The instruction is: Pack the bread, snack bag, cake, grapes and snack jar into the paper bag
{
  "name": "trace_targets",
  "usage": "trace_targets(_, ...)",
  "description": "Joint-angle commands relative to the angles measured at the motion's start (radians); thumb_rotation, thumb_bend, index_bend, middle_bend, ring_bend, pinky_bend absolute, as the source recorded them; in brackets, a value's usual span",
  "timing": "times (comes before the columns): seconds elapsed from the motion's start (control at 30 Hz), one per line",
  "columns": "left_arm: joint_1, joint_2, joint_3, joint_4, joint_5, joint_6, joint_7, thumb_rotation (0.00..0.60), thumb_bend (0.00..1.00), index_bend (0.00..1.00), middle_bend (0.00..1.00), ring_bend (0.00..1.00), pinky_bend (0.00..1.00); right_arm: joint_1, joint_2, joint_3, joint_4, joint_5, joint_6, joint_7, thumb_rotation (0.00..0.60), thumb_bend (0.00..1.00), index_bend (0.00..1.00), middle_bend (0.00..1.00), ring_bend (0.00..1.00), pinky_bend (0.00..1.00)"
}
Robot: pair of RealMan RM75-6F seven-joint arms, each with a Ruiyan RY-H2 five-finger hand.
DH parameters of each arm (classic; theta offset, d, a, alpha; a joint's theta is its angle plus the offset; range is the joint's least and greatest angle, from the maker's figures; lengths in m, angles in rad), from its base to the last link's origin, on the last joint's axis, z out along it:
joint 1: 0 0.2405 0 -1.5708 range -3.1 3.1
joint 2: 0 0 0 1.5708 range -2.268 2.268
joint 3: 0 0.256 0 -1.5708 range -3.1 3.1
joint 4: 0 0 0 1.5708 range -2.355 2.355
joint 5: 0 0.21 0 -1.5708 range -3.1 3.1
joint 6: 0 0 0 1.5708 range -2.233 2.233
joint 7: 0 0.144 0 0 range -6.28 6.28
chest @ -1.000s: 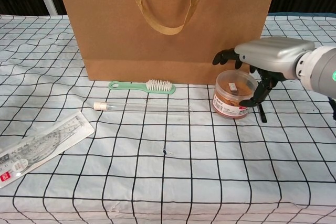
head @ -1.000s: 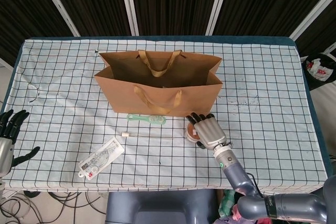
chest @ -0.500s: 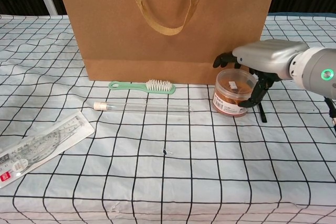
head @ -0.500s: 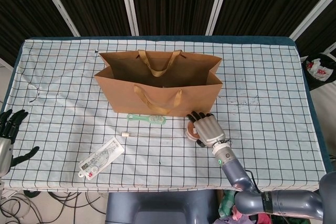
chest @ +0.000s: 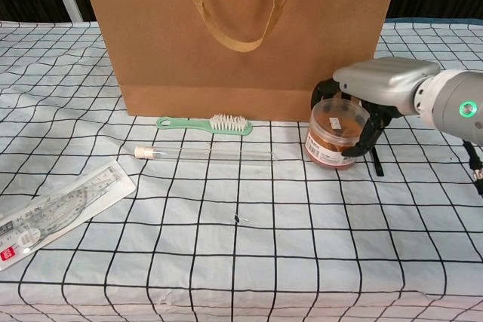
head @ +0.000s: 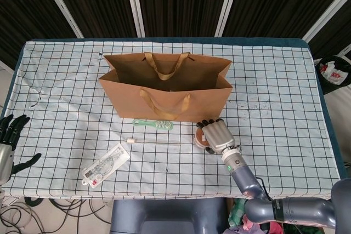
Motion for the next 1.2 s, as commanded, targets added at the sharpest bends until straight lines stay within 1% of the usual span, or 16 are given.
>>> trace_targets(0.03, 0.000, 0.000, 0.000, 0.000, -0.001, -0.001, 0.000, 0.600, 0.07, 0.10, 0.10, 0.01, 0.08, -0.020, 0.010, 0.003, -0.005, -0.052, 0.027, 0.043, 0.600, 0.31, 0.36, 0.42, 0.49, 0.42)
trace_targets(0.13, -0.001, 0.000, 0.000, 0.000, -0.001, -0.003, 0.000, 0.600, 0.07, 0.10, 0.10, 0.01, 0.08, -0.043, 0.041, 0.011, -0.044, -0.094, 0.062, 0.079, 0.600, 0.31, 0.37, 0.42, 0.49, 0.42)
trace_targets(0.2, -0.001, 0.000, 0.001, 0.001, 0.000, -0.004, 0.001, 0.600, 0.07, 0.10, 0.10, 0.01, 0.08, -0.061, 0.080, 0.020, -0.089, -0.114, 0.084, 0.107, 0.600, 0.31, 0.37, 0.41, 0.49, 0.42)
trace_targets(0.33, -0.003, -0.003, 0.002, 0.001, -0.001, -0.009, 0.006, 0.600, 0.07, 0.10, 0.10, 0.01, 0.08, -0.120, 0.216, 0.045, -0.209, -0.149, 0.167, 0.151, 0.600, 0.31, 0.37, 0.41, 0.49, 0.42)
trace_targets(0.5, -0.003, -0.005, 0.003, 0.001, 0.002, -0.008, 0.010, 0.600, 0.07, 0.10, 0.10, 0.01, 0.08, -0.192, 0.343, 0.074, -0.304, -0.156, 0.262, 0.197, 0.600, 0.31, 0.37, 0.40, 0.49, 0.42)
trace_targets(0.57, -0.002, -0.005, 0.003, 0.000, 0.001, -0.007, 0.009, 0.600, 0.07, 0.10, 0.10, 0.01, 0.08, -0.219, 0.390, 0.089, -0.327, -0.156, 0.294, 0.227, 0.600, 0.31, 0.37, 0.40, 0.49, 0.42)
trace_targets(0.63, 0.000, -0.005, 0.002, -0.002, 0.001, -0.003, 0.008, 0.600, 0.07, 0.10, 0.10, 0.01, 0.08, -0.248, 0.441, 0.117, -0.336, -0.154, 0.332, 0.266, 0.600, 0.30, 0.37, 0.40, 0.49, 0.42)
trace_targets(0.7, 0.001, -0.005, 0.001, -0.002, 0.002, 0.000, 0.008, 0.600, 0.07, 0.10, 0.10, 0.01, 0.08, -0.262, 0.468, 0.144, -0.326, -0.169, 0.360, 0.300, 0.600, 0.28, 0.37, 0.40, 0.49, 0.42)
trace_targets(0.8, 0.000, -0.006, 0.003, -0.001, 0.003, -0.002, 0.009, 0.600, 0.07, 0.10, 0.10, 0.01, 0.08, -0.273, 0.466, 0.196, -0.273, -0.240, 0.418, 0.391, 0.600, 0.28, 0.37, 0.41, 0.49, 0.42)
trace_targets(0.87, -0.002, -0.007, 0.006, -0.001, 0.002, -0.011, 0.014, 0.600, 0.07, 0.10, 0.10, 0.01, 0.08, -0.268, 0.435, 0.246, -0.213, -0.299, 0.471, 0.473, 0.600, 0.28, 0.37, 0.41, 0.49, 0.42)
trace_targets(0.93, -0.004, -0.007, 0.008, -0.002, 0.000, -0.019, 0.017, 0.600, 0.07, 0.10, 0.10, 0.01, 0.08, -0.253, 0.411, 0.275, -0.173, -0.327, 0.487, 0.508, 0.600, 0.28, 0.37, 0.41, 0.49, 0.42)
trace_targets(1.07, -0.004, -0.007, 0.007, -0.004, -0.001, -0.021, 0.021, 0.600, 0.07, 0.10, 0.10, 0.01, 0.08, -0.202, 0.366, 0.328, -0.112, -0.341, 0.482, 0.518, 0.600, 0.28, 0.37, 0.41, 0.49, 0.42)
trace_targets(1.1, -0.004, -0.007, 0.007, -0.004, -0.002, -0.020, 0.022, 0.600, 0.07, 0.10, 0.10, 0.01, 0.08, -0.178, 0.351, 0.344, -0.098, -0.342, 0.464, 0.520, 0.600, 0.28, 0.37, 0.41, 0.49, 0.42)
trace_targets(1.2, -0.004, -0.007, 0.007, -0.004, -0.002, -0.021, 0.023, 0.600, 0.07, 0.10, 0.10, 0.01, 0.08, -0.124, 0.327, 0.367, -0.073, -0.339, 0.410, 0.514, 0.600, 0.28, 0.37, 0.41, 0.49, 0.42)
